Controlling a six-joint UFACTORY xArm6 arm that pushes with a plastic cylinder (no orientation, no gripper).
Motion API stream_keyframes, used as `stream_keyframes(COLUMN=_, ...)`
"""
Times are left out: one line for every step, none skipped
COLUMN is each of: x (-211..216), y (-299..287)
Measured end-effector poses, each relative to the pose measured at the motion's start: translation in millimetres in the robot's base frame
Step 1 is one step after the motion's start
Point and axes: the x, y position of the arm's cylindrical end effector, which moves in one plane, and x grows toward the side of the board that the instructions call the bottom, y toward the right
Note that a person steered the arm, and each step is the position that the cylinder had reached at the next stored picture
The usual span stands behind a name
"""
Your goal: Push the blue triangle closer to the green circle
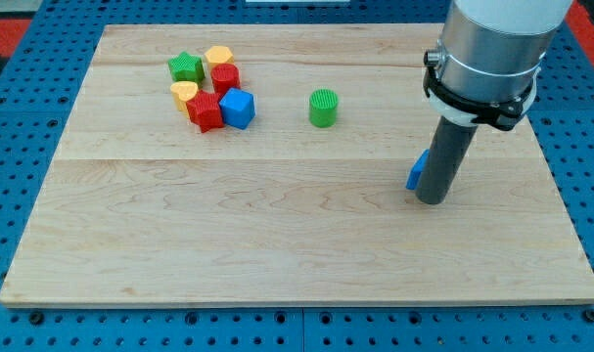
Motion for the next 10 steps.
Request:
stream_keyframes(x=0, y=46)
stream_keyframes(x=-10, y=50)
stream_keyframes(x=-15, y=31)
stream_keyframes(x=-26, y=5)
stream_keyframes(x=-41, y=-23)
stream_keyframes(x=-50, y=-50)
stream_keyframes(x=-50, y=-68)
stream_keyframes(x=-53, y=-75)
stream_keyframes(x=-54, y=-89)
stream_keyframes(x=-47, y=-92)
